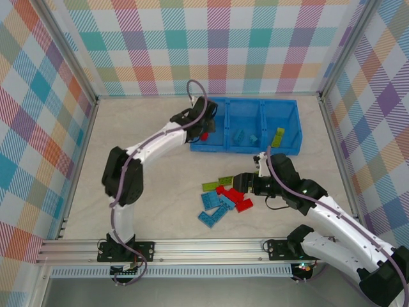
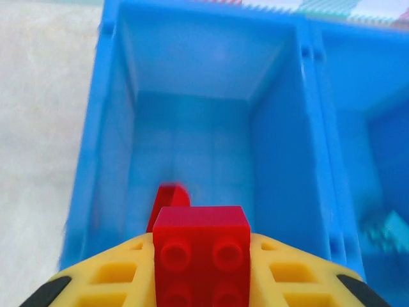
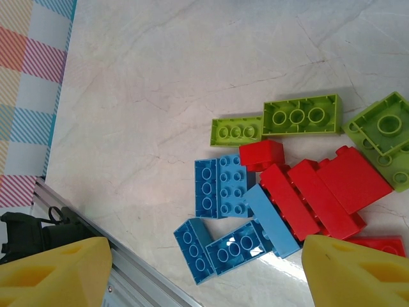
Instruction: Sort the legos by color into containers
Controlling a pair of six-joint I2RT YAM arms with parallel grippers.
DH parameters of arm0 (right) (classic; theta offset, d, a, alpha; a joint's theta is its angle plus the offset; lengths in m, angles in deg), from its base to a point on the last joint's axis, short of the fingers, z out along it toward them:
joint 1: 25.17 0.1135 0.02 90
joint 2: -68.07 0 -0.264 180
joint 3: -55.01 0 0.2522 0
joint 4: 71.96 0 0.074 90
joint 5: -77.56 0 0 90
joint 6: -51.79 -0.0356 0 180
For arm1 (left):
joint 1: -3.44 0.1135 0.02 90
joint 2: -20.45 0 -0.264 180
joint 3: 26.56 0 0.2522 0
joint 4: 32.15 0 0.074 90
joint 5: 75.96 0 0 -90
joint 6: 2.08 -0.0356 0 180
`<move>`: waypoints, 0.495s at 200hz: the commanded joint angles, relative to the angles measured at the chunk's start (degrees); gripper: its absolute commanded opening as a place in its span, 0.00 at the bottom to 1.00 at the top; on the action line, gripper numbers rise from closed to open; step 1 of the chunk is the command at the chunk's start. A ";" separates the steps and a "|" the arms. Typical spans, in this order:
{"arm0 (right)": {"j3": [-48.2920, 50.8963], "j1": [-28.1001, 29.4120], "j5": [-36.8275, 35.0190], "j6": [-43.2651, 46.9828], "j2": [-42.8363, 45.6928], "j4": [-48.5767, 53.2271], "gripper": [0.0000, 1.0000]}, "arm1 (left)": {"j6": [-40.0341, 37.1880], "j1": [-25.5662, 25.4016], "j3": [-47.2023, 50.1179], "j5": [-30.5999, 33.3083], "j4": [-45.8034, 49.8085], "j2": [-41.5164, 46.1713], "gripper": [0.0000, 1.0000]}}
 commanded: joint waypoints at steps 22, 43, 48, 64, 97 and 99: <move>-0.76 0.36 -0.20 -0.69 1.60 0.85 0.79 | -1.11 1.48 -14.64 -2.87 8.89 -12.03 0.37; -1.13 0.36 -1.32 -0.43 1.17 2.11 0.79 | -0.66 1.49 -15.53 -4.63 9.36 -11.97 0.41; -1.22 0.36 -1.48 -0.35 1.05 2.18 0.79 | -0.42 1.49 -15.06 -5.05 9.16 -11.50 0.42; -1.78 0.38 -1.96 -0.17 -0.04 2.42 0.79 | -0.05 1.40 -13.56 -6.54 8.55 -9.11 0.44; -3.06 0.47 -3.31 0.26 -2.95 3.70 0.79 | 0.20 0.38 -7.63 -9.34 7.40 0.35 0.50; -3.14 0.50 -3.34 0.27 -3.08 3.76 0.79 | 0.22 0.25 -7.17 -9.43 7.26 1.21 0.50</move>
